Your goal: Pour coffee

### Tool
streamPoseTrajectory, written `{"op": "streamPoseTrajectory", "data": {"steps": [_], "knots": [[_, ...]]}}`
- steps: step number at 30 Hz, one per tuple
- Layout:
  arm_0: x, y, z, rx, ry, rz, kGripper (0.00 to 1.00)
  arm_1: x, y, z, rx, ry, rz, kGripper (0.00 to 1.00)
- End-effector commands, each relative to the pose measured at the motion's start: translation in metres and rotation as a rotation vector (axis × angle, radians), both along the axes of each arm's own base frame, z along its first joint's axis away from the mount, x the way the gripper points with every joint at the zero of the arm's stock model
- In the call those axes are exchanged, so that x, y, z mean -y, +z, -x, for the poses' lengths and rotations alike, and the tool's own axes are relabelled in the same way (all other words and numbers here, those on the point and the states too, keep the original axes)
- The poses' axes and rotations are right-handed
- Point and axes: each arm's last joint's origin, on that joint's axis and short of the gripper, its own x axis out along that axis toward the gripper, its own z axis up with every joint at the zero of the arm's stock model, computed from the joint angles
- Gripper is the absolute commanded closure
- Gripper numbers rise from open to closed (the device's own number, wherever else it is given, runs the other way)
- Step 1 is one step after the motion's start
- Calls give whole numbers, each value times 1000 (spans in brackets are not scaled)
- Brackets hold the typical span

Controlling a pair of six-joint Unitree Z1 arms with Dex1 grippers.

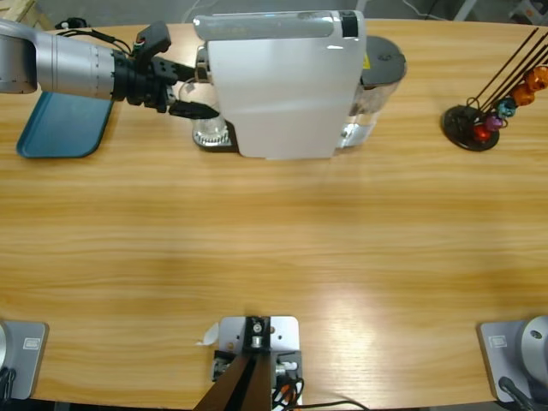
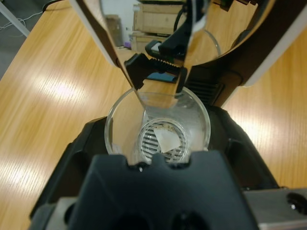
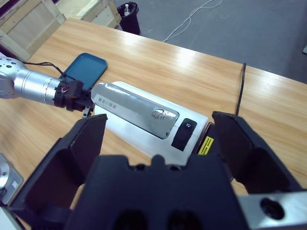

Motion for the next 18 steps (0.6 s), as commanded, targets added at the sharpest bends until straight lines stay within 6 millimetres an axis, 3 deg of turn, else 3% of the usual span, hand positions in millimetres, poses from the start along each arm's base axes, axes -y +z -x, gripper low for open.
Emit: {"op": "streamPoseTrajectory", "data": {"steps": [1, 8, 18], "knots": [[5, -19, 6, -54, 33, -48, 4, -2, -15, -6, -40, -7, 17, 0], [2, -14, 14, -62, 39, -42, 0, -2, -14, -7, -37, -8, 16, 0], [-15, 7, 35, -24, 103, -45, 0, 0, -5, -5, -28, -1, 27, 0]]}}
